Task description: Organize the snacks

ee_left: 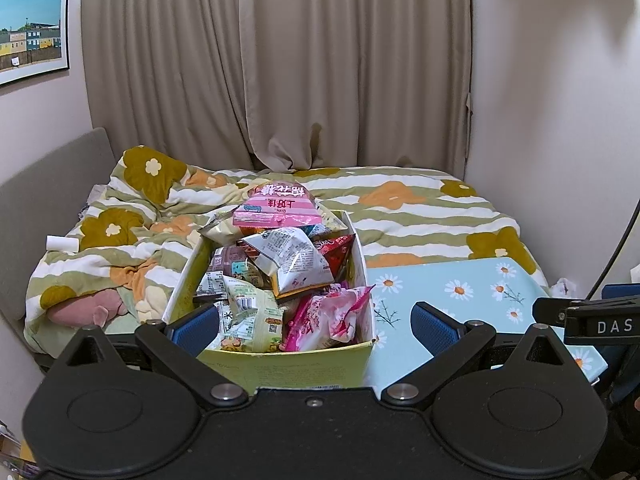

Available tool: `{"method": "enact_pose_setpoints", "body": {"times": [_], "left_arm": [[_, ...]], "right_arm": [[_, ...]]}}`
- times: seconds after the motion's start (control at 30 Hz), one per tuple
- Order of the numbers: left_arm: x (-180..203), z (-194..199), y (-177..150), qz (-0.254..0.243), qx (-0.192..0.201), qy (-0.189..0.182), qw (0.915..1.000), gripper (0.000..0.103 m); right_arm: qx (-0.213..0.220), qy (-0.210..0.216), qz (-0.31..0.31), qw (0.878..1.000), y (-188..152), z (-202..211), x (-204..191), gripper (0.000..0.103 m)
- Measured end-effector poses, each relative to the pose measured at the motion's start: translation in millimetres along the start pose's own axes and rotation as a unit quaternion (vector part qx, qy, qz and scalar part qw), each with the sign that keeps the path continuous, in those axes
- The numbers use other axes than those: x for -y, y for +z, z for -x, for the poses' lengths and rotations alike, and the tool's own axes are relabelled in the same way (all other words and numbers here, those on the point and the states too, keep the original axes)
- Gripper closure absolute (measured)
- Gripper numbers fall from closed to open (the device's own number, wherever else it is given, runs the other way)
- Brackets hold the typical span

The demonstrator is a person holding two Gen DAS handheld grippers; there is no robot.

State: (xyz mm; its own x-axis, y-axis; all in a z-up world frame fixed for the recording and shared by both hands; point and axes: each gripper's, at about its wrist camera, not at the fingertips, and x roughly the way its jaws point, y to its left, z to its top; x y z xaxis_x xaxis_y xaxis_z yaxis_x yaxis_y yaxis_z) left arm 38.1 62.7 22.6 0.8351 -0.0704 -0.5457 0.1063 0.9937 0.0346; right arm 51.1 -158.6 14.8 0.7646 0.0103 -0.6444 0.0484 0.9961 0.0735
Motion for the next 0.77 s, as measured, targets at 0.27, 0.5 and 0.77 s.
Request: {"method": "enact_pose_setpoints", "body": {"times": [0.27,0.5,0.77], "left_arm": [[0.3,-0.4,-0.1,0.000,0.002,0.003,1.0000,0.000],[2.5,0.7,0.1,-0.003,0.010,0.022,0.9997,0.000],[0.7,3.7,-0.4,0.002,0.019,0.016,0.9997,0.000]], "right_arm": [[-0.001,0.000,-0.001,1.000,-0.7,-1.3,-1.4,0.000],[-0.001,0.000,-0.002,1.000,-0.1,-1.3,-0.5,0.000],[0.003,0.000,-0.003,1.000,0.4,-1.0,-1.8,0.000]]}}
